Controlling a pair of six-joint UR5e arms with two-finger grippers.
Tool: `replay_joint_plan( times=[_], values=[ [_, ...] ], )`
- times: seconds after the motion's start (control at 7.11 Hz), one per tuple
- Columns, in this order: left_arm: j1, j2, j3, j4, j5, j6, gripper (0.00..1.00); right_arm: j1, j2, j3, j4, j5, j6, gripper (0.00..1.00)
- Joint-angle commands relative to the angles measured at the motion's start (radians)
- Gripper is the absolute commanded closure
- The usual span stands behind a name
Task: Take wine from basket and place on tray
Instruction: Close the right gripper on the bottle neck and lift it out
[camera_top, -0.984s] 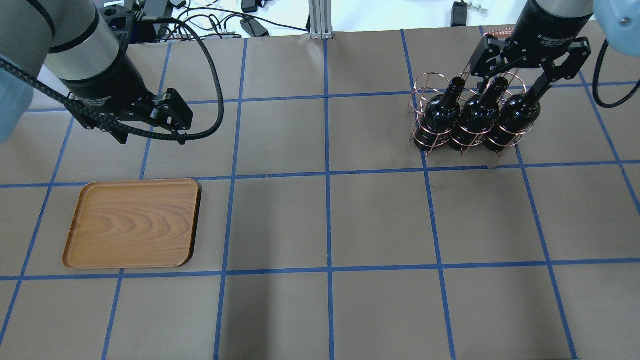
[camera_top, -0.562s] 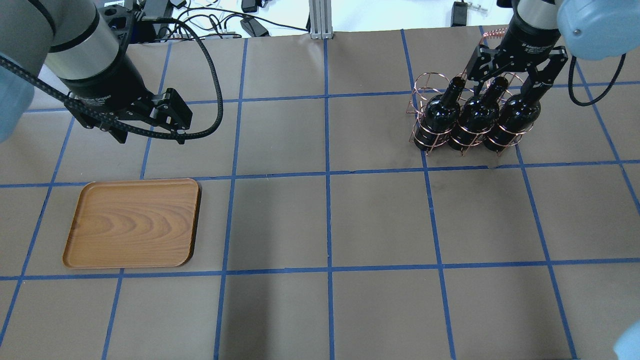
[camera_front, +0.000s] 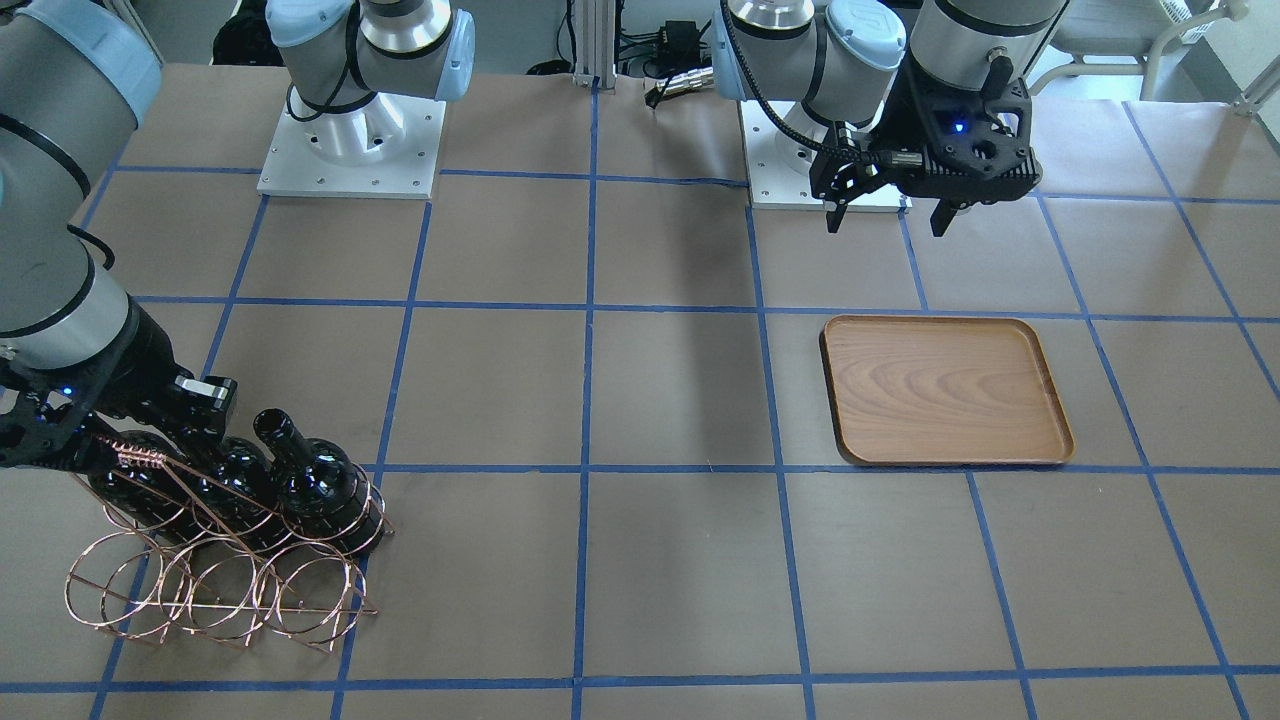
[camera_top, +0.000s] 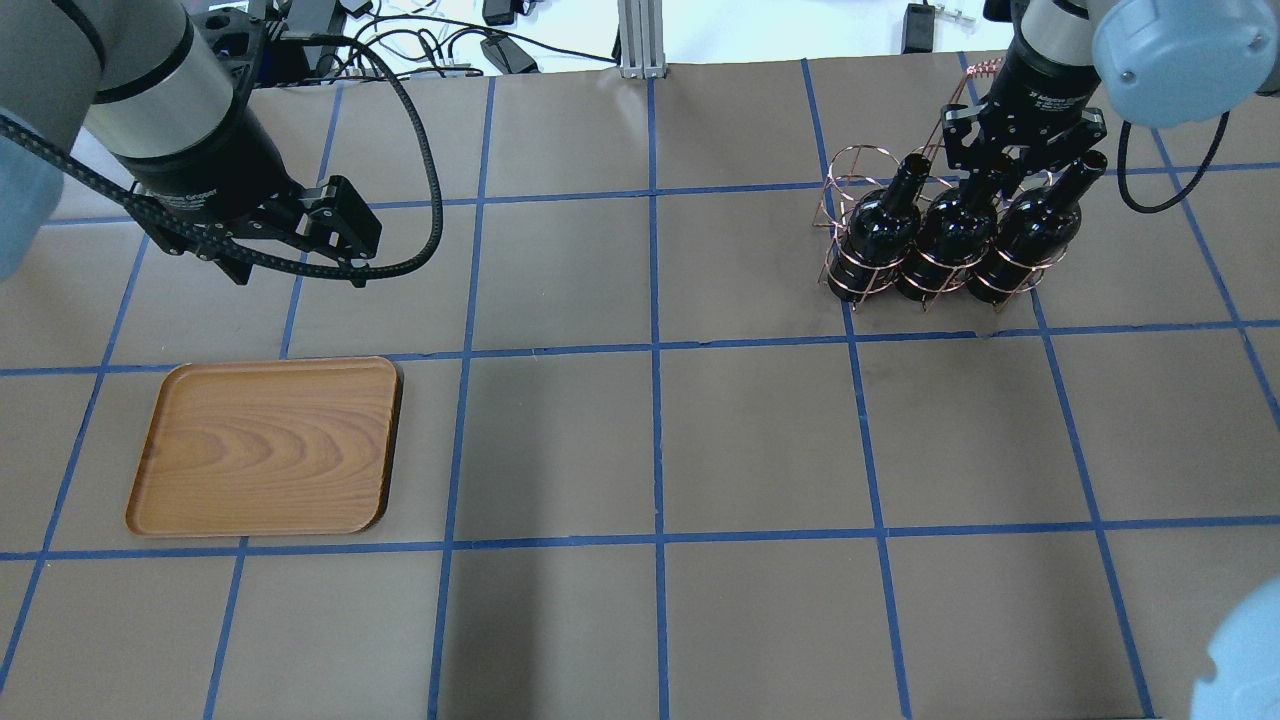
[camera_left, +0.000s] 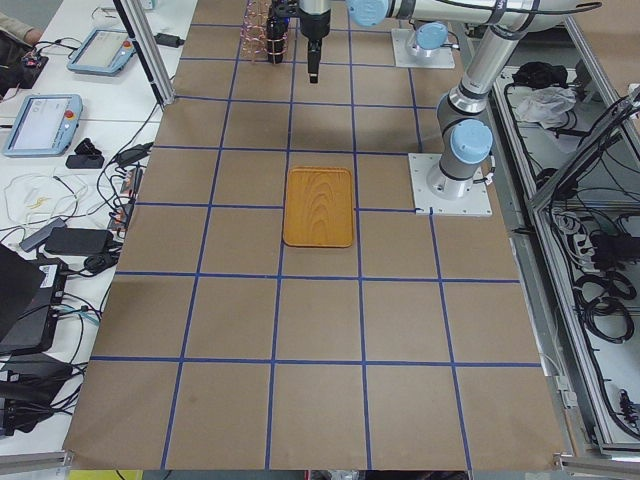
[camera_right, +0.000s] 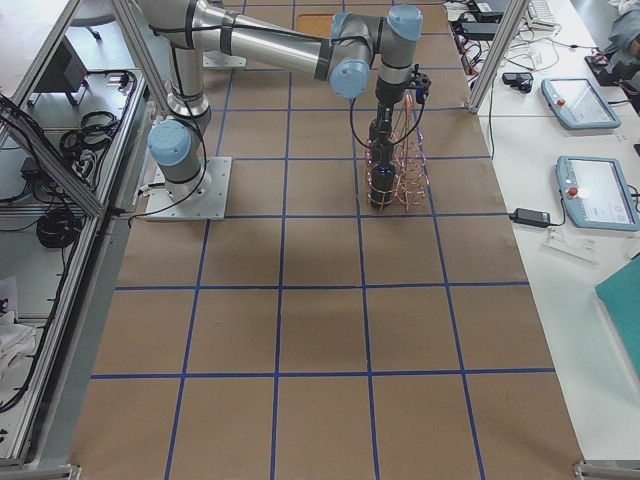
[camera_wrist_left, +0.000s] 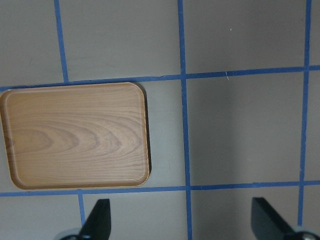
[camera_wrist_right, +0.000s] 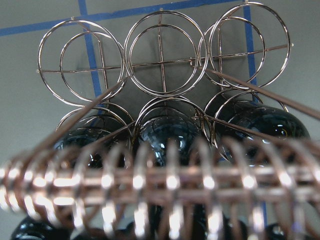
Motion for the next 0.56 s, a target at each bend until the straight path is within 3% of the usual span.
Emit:
replay_joint_plan(
  times=[0.0, 0.28, 0.42],
  values=[
    [0.010, 0.002, 0.002, -0.001, -0.001, 0.002, 0.00, 0.000, -0.013, -0.055, 0.038, 0.002, -0.007, 1.00],
    [0.021, 0.008, 0.003, -0.001, -0.023, 0.002, 0.00, 0.006, -0.047, -0.258, 0.307, 0.005, -0.001, 1.00],
    [0.027, 0.011, 0.002, -0.002, -0.020, 0.002, 0.00, 0.008, -0.079, -0.308, 0.396, 0.008, 0.001, 1.00]
  ],
)
